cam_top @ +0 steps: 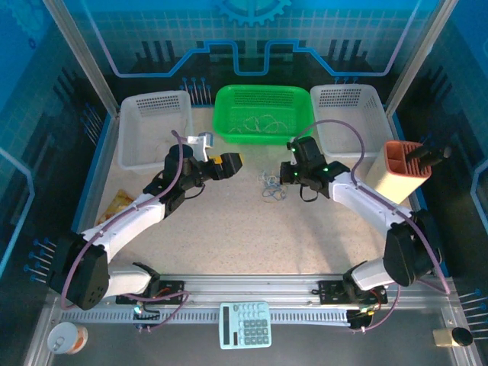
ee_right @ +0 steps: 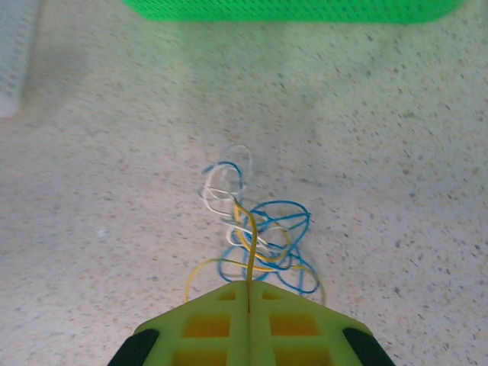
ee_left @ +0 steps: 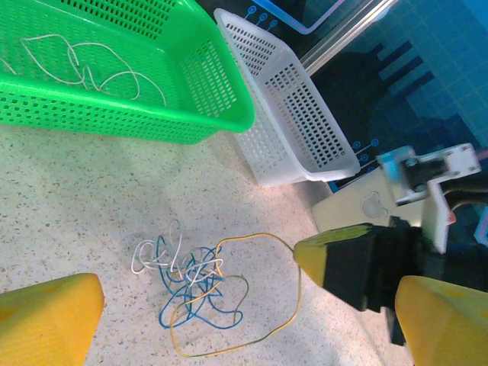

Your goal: Untangle the cables

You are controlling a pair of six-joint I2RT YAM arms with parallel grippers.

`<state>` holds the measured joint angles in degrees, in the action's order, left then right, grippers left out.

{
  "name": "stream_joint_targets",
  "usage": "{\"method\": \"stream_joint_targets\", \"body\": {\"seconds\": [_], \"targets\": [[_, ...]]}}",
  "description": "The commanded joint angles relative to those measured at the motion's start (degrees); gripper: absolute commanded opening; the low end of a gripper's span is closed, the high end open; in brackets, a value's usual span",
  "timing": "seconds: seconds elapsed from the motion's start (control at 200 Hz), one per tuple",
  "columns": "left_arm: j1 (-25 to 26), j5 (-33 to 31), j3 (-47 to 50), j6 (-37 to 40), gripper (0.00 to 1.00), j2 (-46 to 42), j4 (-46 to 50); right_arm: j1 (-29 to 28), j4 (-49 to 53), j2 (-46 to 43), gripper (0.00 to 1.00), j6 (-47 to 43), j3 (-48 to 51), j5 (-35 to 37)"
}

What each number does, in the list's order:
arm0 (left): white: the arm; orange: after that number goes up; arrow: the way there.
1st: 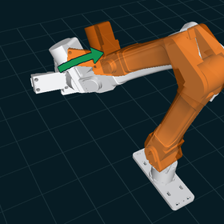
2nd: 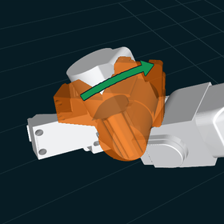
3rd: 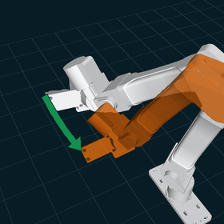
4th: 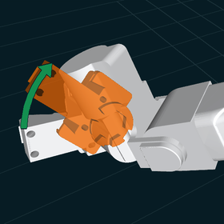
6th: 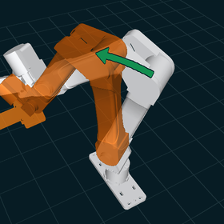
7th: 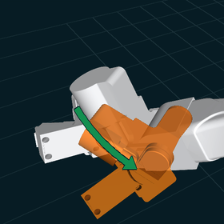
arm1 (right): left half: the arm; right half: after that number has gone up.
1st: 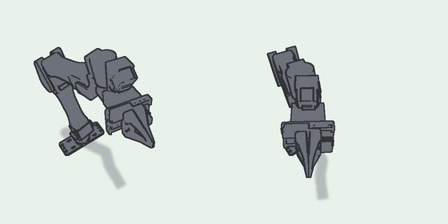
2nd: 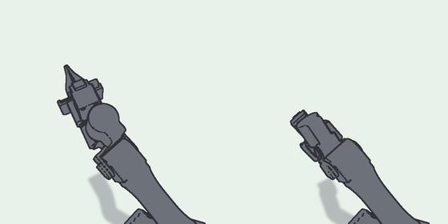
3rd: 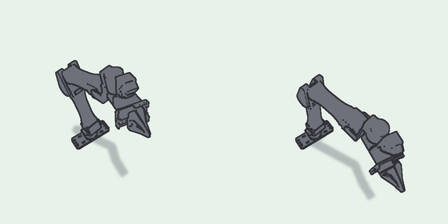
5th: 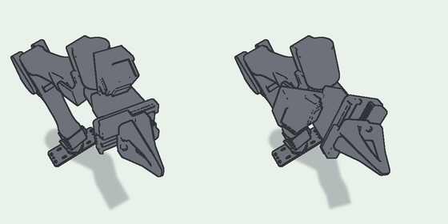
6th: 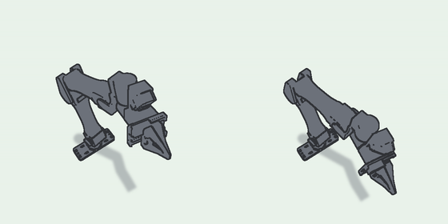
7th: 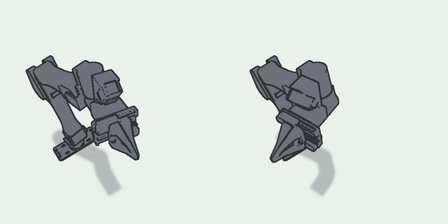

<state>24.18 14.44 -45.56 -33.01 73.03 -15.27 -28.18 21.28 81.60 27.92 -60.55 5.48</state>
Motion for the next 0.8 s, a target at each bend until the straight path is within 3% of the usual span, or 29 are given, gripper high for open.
{"method": "stream_joint_targets", "body": {"seconds": [0.0, 0.52, 0.795], "targets": [[0.2, 1.5, -1.2, 1.0, 0.99, -1.0, 1.0, -0.6, -2.2, -3.7, 0.00, -1.9, -2.2, -4.4], [0.2, 3.3, -1.7, -9.6, 0.99, 1.6, -4.1, -1.5, -16.0, -13.9, 0.00, -2.0, 3.6, -14.3], [0.3, 5.2, -0.5, -12.4, 0.99, 3.3, -7.3, -1.6, -16.3, -12.7, 0.00, -1.9, 3.6, -14.7]]}}
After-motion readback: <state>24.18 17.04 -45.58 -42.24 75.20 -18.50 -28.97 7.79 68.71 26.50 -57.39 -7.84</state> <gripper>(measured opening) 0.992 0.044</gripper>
